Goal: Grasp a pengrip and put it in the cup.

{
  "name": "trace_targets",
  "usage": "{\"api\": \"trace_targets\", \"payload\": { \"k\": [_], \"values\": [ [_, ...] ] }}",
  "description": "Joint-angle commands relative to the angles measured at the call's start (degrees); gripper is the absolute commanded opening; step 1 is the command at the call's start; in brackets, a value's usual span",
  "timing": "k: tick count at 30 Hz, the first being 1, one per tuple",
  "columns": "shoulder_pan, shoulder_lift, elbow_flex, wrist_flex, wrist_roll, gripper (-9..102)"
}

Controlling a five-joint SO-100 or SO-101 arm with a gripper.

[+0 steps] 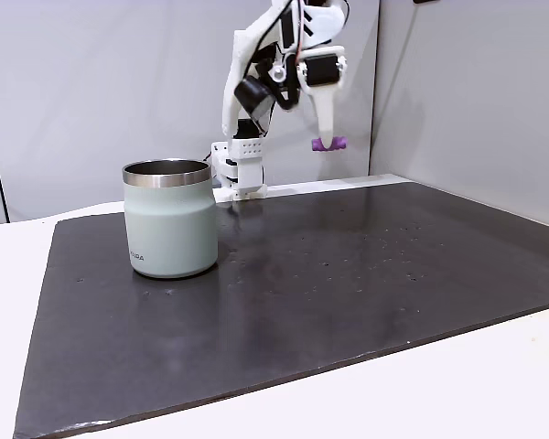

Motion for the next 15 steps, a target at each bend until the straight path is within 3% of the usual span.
{"api": "trace_targets", "payload": {
  "k": [1,8,15],
  "values": [
    [5.4,9.3,5.7,1.4,-5.1,0],
    [17.8,18.3,16.5,1.4,-16.3,0],
    [29.6,15.1,14.0,1.2,-27.8,0]
  ]
}}
